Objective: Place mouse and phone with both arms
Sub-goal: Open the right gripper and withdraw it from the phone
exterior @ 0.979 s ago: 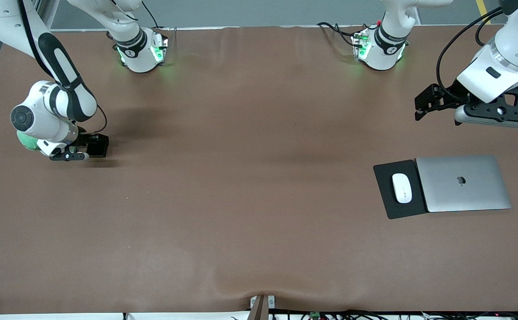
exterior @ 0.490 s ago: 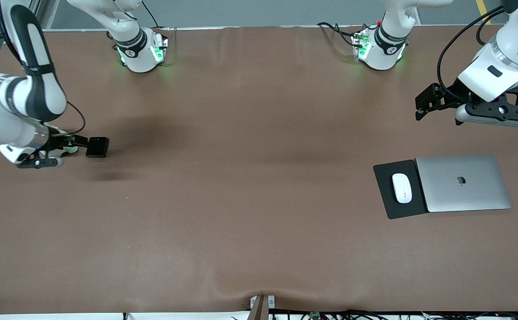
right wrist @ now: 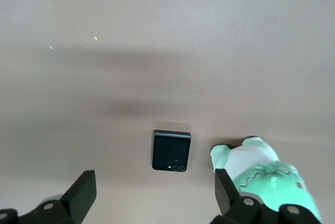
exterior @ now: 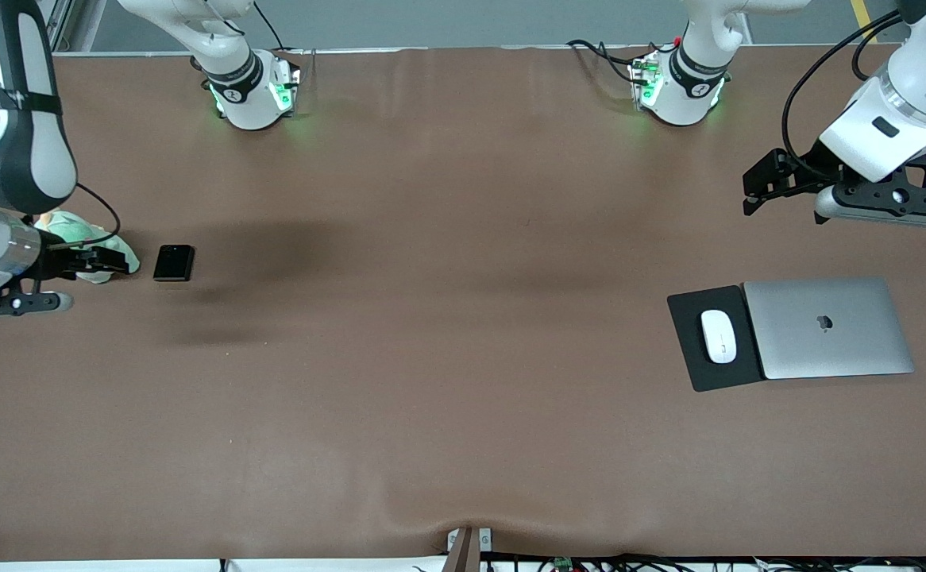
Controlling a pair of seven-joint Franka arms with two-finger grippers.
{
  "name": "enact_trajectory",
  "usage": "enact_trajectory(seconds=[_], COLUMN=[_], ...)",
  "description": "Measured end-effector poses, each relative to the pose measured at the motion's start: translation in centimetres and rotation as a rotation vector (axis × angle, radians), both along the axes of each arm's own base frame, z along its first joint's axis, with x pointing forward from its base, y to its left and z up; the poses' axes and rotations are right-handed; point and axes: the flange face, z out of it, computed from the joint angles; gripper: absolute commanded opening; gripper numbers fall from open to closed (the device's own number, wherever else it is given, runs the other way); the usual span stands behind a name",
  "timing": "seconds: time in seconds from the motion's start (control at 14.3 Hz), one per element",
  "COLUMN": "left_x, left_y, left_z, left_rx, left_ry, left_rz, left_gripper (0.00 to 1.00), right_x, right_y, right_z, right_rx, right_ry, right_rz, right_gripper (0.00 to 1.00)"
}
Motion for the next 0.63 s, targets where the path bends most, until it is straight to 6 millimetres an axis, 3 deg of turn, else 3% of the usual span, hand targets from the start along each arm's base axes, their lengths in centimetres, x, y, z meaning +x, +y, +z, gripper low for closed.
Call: enact_trajectory(seconds=[0.21, 0.63], left_x=[0.0, 0.1], left_y=[0.2, 0.3], left_z=[0.0, 0.6], left_rx=[0.000, -0.003], left_ry=[0.000, -0.013], left_rz=[0.004, 0.005], left_gripper=[1.00, 1.00], right_x=[1.6, 2.6], right_y=[1.5, 2.0], right_z=[5.6, 12.6], right_rx=[-0.007, -0.026], right_ry=[-0.035, -0.094], right_rz=[0.028, 0.038], right_gripper=[1.00, 1.00])
